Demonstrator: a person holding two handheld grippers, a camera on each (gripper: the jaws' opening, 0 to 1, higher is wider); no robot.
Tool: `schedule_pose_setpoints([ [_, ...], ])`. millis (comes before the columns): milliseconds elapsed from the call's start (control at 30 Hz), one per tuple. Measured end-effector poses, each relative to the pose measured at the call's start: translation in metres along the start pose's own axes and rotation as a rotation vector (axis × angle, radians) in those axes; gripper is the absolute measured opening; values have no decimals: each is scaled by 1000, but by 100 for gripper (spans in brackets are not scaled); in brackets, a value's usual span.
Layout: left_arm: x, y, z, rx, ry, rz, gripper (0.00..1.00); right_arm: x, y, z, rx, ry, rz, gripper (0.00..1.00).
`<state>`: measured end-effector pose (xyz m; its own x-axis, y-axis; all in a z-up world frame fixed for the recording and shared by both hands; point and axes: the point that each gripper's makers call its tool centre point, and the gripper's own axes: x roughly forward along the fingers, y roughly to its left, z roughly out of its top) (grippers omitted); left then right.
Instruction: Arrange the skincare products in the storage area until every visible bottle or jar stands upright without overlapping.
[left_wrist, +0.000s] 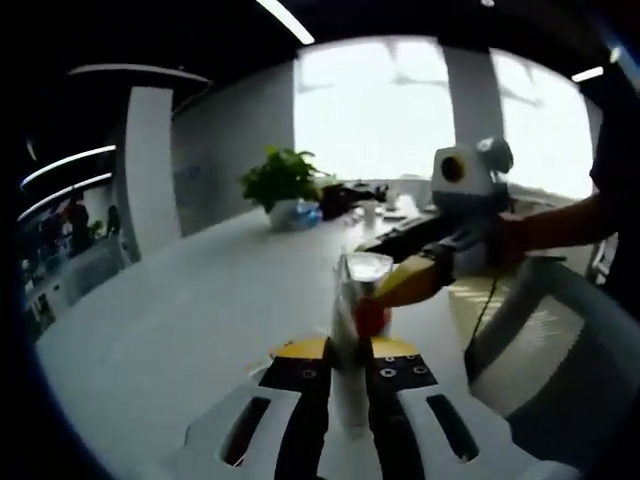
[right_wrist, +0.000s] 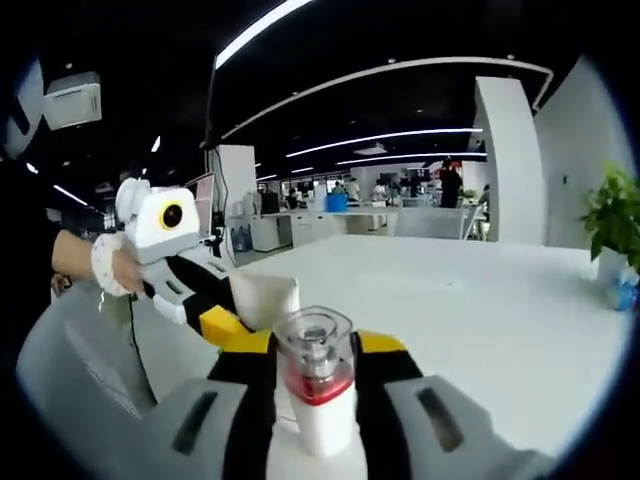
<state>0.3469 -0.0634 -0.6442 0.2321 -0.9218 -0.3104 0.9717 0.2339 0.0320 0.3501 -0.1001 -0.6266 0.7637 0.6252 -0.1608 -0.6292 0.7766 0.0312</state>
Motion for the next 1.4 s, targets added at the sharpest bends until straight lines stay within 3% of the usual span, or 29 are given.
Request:
schedule_pose_setpoints([
  [67,0,-1,0,7,-4,-27,9,-1,5,0,5,-2,72,29],
  [267,-2,-10,1,48,-23,-152,9,-3,4,-1,-48,16,153,29],
  [567,2,-5,1,16,17,-226,9,1,4,0,-65,50,167,29],
  [867,3,-5,1,14,-7,-240,10,-1,6,0,-35,14,158,31],
  [1033,7,-9,0,40,-5,-242,12,-3,4,-4,-12,30,145,46],
  [1167,9,-11,1,17,-11,-256,15,-7,3,-17,-25,64,137,39],
  [1300,9,-11,-2,20,-2,-260,16,-8,1,-28,-3,87,127,39],
  [1400,10,-9,-5,28,11,-251,12,-8,-1,-34,-6,99,118,36],
])
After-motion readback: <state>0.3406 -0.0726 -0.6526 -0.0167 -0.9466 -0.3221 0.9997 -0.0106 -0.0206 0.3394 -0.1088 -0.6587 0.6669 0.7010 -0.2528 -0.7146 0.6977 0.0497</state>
